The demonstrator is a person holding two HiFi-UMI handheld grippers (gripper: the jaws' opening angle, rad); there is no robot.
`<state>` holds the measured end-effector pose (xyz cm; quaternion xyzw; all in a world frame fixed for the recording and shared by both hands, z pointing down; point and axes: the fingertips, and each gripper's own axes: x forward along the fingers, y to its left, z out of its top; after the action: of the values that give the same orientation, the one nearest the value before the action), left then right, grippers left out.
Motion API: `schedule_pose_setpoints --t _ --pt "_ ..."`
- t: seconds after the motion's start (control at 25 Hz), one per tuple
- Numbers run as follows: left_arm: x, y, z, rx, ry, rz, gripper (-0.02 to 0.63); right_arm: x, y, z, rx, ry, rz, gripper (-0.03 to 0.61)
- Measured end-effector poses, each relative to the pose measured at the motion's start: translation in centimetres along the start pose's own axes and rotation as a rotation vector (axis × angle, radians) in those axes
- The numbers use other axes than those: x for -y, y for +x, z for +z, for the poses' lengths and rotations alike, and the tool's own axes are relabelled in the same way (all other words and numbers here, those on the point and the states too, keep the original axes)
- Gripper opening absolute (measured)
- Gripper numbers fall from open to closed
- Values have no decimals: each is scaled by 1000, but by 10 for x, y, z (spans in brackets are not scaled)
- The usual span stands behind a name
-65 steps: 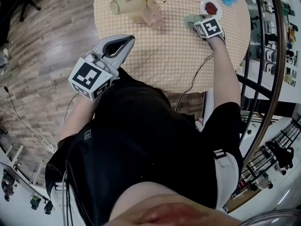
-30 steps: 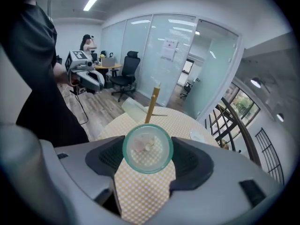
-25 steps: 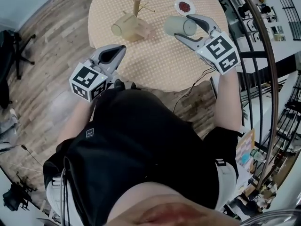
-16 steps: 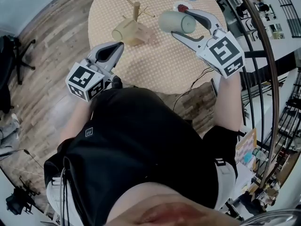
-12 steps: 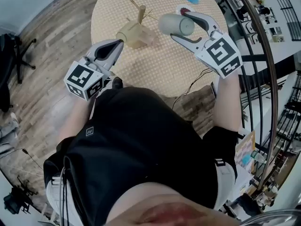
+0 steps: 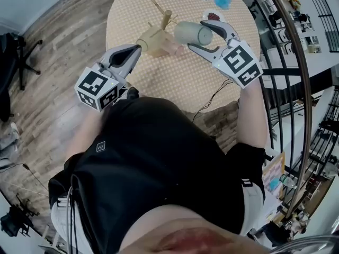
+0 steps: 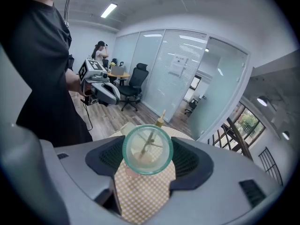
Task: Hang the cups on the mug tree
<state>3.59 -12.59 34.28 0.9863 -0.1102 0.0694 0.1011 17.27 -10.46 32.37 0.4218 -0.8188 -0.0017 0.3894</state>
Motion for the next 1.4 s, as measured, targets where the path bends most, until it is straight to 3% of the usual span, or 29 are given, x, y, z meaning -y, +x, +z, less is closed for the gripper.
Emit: schedule_pose_setpoints --t 0.64,1.04,1.4 --pt "-14 -7 -9 -22 -20 33 6 -1 32 -16 -130 -134 -58 311" --pt "-14 -11 -17 -36 -30 39 6 -5 45 -22 -141 -110 -68 310" --pt "-15 -13 -24 -49 -35 38 6 -9 56 -27 -122 -19 -73 310"
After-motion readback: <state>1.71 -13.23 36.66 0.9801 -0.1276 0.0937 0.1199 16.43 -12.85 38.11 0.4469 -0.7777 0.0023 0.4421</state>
